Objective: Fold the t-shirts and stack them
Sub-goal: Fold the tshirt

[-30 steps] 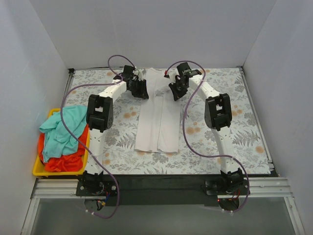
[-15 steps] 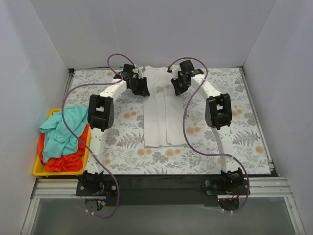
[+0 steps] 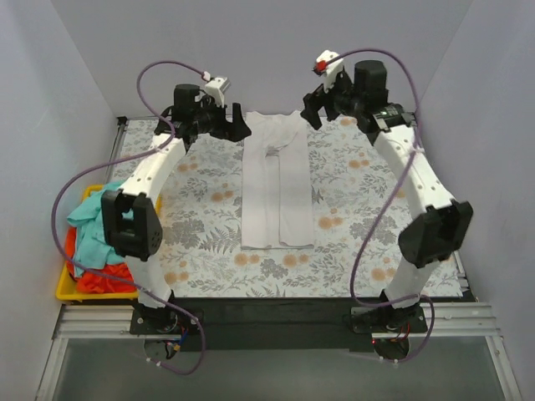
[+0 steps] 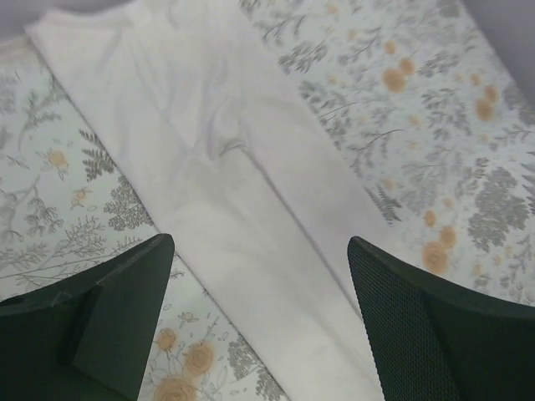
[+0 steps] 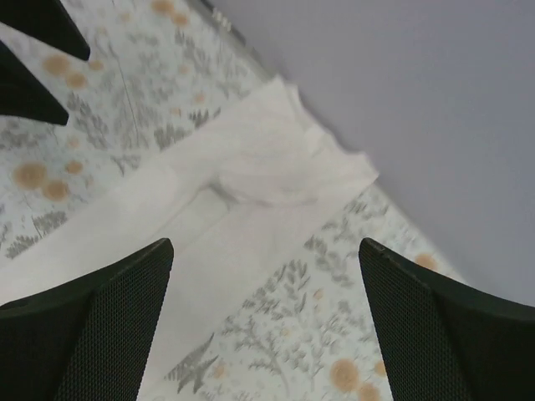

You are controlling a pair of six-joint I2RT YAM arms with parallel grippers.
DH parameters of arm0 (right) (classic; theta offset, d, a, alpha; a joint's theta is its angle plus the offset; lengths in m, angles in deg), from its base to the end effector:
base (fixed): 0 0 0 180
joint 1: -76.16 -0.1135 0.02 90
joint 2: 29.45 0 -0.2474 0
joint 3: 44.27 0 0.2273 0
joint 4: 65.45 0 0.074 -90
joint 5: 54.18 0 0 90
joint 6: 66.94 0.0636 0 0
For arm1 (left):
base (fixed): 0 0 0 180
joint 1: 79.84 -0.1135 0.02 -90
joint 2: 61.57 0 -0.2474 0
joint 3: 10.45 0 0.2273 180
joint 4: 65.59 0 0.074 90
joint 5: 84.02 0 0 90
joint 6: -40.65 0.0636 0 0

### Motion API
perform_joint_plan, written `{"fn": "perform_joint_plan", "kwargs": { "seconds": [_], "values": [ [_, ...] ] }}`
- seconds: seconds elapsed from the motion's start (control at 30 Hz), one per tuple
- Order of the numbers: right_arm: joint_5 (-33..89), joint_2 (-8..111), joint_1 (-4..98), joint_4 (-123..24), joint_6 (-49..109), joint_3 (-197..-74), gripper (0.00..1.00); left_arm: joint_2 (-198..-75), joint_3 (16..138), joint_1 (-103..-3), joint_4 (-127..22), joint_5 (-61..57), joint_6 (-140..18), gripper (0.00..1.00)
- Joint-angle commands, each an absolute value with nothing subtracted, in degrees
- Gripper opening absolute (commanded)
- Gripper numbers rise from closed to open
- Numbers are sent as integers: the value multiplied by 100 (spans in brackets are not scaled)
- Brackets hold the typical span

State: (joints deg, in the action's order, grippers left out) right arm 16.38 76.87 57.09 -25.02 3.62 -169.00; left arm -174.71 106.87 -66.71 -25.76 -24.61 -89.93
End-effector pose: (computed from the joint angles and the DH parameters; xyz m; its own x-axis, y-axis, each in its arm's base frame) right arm 0.3989 0.1603 0.3725 -0.1346 -0.3786 -0.9157 -0.6835 0.7046 -0.1909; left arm 0.4295 -0.1334 0.2825 -0.8203 -0.3837 -0.4242 0.0851 0.6515 -0.7539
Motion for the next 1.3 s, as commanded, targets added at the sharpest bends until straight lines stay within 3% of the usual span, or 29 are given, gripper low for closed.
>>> {"fn": "perform_joint_plan", "kwargs": {
  "seconds": [0.0,0.17,0.3,0.43,0.53,0.87,1.27],
  "values": [
    [826,6786,5736,-3300,-91,-16278,98,-15950,9725,-6622,-3560,-2830,-8785,86],
    [434,5450,5455,-2659,-1516,-14600,98,-14921,8811,-6595,-2280,-4277,-6996,87],
    [865,4414,5016,-2448,-2271,-12922,98,-14025,7178,-6490,-2103,-4402,-6266,87],
    [1076,3954,4357,-2439,-2729,-11550,98,-13182,5343,-5972,-2163,-4052,-5007,79],
    [1323,4050,4022,-2544,-2967,-10889,92,-12846,4427,-5576,-2813,-3788,-4576,71],
    [1490,4991,3785,-3212,-3494,-10335,60,-13750,3913,-4899,-4053,-2927,-4170,59],
    [1938,5781,3609,-3634,-3671,-10009,50,-14647,3861,-4671,-4510,-2338,-3521,52]
  ]
}}
